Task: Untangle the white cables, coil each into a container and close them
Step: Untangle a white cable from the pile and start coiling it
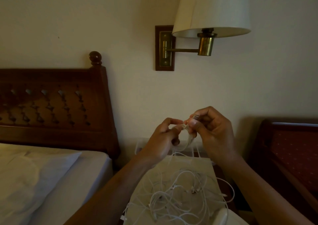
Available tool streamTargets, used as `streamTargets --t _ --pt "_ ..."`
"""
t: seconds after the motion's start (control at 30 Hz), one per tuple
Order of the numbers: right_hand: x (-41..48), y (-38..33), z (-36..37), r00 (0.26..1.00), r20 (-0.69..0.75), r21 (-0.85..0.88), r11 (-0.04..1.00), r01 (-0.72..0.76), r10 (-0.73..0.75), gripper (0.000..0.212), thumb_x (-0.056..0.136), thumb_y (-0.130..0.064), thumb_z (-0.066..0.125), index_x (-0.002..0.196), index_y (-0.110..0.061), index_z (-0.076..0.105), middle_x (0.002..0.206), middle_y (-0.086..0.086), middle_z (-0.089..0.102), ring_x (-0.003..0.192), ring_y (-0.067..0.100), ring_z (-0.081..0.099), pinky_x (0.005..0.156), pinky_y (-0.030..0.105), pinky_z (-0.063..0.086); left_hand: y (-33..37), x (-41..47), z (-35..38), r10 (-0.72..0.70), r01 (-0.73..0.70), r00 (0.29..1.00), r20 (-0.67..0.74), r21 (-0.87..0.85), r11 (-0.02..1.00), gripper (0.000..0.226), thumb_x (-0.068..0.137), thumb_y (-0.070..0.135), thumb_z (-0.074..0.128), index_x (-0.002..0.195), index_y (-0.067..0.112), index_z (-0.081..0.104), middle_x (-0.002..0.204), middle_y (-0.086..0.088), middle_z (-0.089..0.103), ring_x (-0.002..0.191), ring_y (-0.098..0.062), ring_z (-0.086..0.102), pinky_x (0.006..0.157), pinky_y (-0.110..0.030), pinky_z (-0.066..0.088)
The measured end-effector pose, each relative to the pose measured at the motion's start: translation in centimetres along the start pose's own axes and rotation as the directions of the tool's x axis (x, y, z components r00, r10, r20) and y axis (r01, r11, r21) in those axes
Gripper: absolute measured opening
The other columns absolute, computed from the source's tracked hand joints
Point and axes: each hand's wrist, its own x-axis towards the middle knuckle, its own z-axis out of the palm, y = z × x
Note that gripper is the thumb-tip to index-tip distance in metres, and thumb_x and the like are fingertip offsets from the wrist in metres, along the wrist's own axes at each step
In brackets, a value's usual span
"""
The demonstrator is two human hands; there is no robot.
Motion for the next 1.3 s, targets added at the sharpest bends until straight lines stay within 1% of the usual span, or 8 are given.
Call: streamTargets --t 0.33,0.47,0.63,0.77,0.87,1.0,1.13,1.3 --pt "-4.0 0.1 0.9 0.957 0.039 -0.342 0.896 0.283 -0.287 0.02 0.09 0.005 0.067 0.097 -0.013 0.069 0.088 -0.019 0.067 0.076 0.001 0.07 0.065 0.013 0.053 0.8 -0.4 1.4 0.03 -0.027 0.998 -0.061 0.054 0.998 0.022 0.107 0.011 0.049 0.091 -0.001 0.058 0.079 -0.027 0.053 0.071 -0.029 0.047 0.066 -0.042 0.037" --pt "-3.0 -0.4 0.4 0.981 -0.107 -0.189 0.972 0.138 -0.16 0.021 0.092 0.004 0.066 0.094 -0.016 0.065 0.08 -0.003 0.072 0.071 0.013 0.072 0.064 0.02 0.057 0.4 -0.7 1.1 0.018 -0.023 0.999 0.04 0.115 0.993 0.022 0.108 0.013 0.047 0.088 0.007 0.054 0.061 -0.013 0.038 0.06 -0.023 0.032 0.062 -0.041 0.025" --pt "-0.1 0.3 0.1 0.94 -0.297 0.096 0.985 -0.144 0.166 0.003 0.095 0.001 0.064 0.097 -0.001 0.064 0.083 0.012 0.074 0.062 0.02 0.063 0.062 0.029 0.057 0.6 -1.4 0.4 0.014 -0.043 0.986 0.165 0.173 0.984 0.028 0.109 0.023 0.047 0.099 -0.001 0.055 0.071 -0.008 0.049 0.069 -0.021 0.046 0.068 -0.034 0.038" --pt "0.1 1.6 0.2 0.872 -0.173 0.199 0.883 -0.424 0.458 0.02 0.093 -0.006 0.069 0.111 -0.014 0.065 0.086 0.014 0.077 0.072 0.02 0.073 0.069 0.03 0.062 0.8 -1.5 0.1 0.029 -0.057 0.986 0.165 0.166 0.984 0.025 0.111 0.016 0.043 0.092 0.004 0.056 0.068 -0.001 0.046 0.067 -0.018 0.042 0.068 -0.035 0.036" --pt "-0.3 2.2 -0.1 0.853 -0.065 0.125 0.852 -0.508 0.518 0.01 0.093 -0.014 0.07 0.1 -0.01 0.077 0.088 0.014 0.078 0.077 0.026 0.077 0.063 0.03 0.061 0.8 -1.4 -0.3 0.036 -0.058 0.993 0.112 0.197 0.979 0.025 0.11 0.014 0.044 0.09 0.009 0.057 0.064 0.001 0.048 0.066 -0.019 0.043 0.068 -0.036 0.036" --pt "-1.1 2.7 0.0 0.846 0.07 -0.03 0.849 -0.528 0.529 0.03 0.1 -0.035 0.059 0.093 -0.018 0.082 0.089 0.015 0.078 0.082 0.031 0.077 0.068 0.033 0.062 0.8 -1.2 -0.6 0.026 -0.043 0.997 0.069 0.256 0.966 0.026 0.11 0.019 0.045 0.09 0.011 0.059 0.064 -0.001 0.051 0.065 -0.02 0.045 0.068 -0.034 0.038" --pt "-1.2 2.8 -0.7 0.788 0.226 0.115 0.788 -0.605 0.572 0.045 0.105 -0.04 0.047 0.105 -0.008 0.078 0.104 0.019 0.075 0.097 0.031 0.074 0.085 0.041 0.06 0.7 -0.7 -0.7 -0.01 -0.002 0.999 0.042 0.284 0.959 0.028 0.109 0.025 0.046 0.091 0.012 0.062 0.064 0.0 0.051 0.065 -0.017 0.047 0.067 -0.034 0.038" --pt "-2.0 2.2 -0.4 0.842 0.256 -0.167 0.88 -0.445 0.474 0.015 0.086 -0.017 0.078 0.099 -0.022 0.077 0.091 0.004 0.075 0.085 0.023 0.071 0.076 0.04 0.059 0.5 -0.5 -0.2 -0.01 -0.011 0.997 0.079 0.265 0.964 0.028 0.109 0.026 0.049 0.09 0.009 0.06 0.073 -0.004 0.056 0.069 -0.02 0.05 0.07 -0.038 0.04"
